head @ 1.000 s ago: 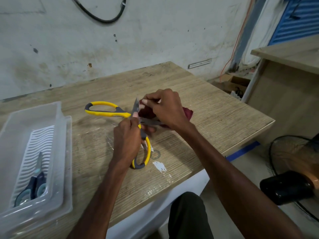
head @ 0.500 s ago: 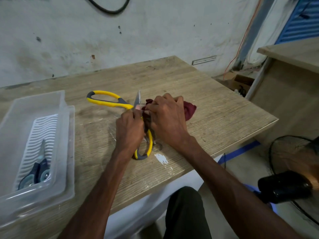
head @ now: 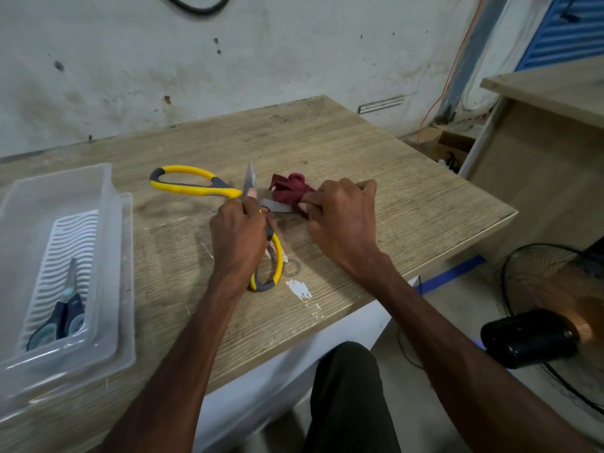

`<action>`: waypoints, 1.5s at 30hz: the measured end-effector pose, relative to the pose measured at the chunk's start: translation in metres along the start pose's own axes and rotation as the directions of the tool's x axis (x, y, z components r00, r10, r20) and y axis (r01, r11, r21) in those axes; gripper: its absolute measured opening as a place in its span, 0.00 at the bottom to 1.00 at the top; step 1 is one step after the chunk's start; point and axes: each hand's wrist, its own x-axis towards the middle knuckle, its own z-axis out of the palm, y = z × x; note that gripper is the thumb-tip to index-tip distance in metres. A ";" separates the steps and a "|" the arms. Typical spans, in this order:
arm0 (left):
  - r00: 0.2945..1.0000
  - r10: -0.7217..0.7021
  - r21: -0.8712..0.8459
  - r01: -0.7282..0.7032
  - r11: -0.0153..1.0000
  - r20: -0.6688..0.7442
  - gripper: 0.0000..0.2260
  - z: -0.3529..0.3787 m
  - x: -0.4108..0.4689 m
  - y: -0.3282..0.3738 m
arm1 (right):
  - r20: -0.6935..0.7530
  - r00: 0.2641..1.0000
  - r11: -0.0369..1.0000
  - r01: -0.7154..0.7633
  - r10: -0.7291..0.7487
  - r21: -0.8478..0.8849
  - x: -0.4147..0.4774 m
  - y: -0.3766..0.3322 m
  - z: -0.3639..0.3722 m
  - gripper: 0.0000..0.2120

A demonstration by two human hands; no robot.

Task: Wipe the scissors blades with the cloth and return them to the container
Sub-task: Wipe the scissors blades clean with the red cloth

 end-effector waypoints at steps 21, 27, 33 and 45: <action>0.981 -0.019 0.016 0.023 1.000 -0.194 0.19 -0.008 -0.002 -0.001 | -0.008 1.000 0.935 -0.011 0.014 0.356 0.012 -0.070 0.007 0.11; 0.965 -0.024 -0.067 0.006 0.998 -0.263 0.16 -0.014 -0.011 0.011 | 0.047 0.986 0.934 -0.167 0.160 0.317 0.016 -0.028 0.016 0.16; 0.954 -0.045 -0.044 0.033 0.998 -0.295 0.19 -0.013 -0.011 0.013 | -0.188 0.937 0.870 -0.183 0.296 0.459 0.008 -0.038 0.003 0.06; 0.895 -0.095 -0.214 -0.001 0.977 -0.437 0.21 -0.011 -0.005 0.001 | -0.108 0.972 0.928 -0.161 0.208 0.337 0.025 -0.050 0.023 0.09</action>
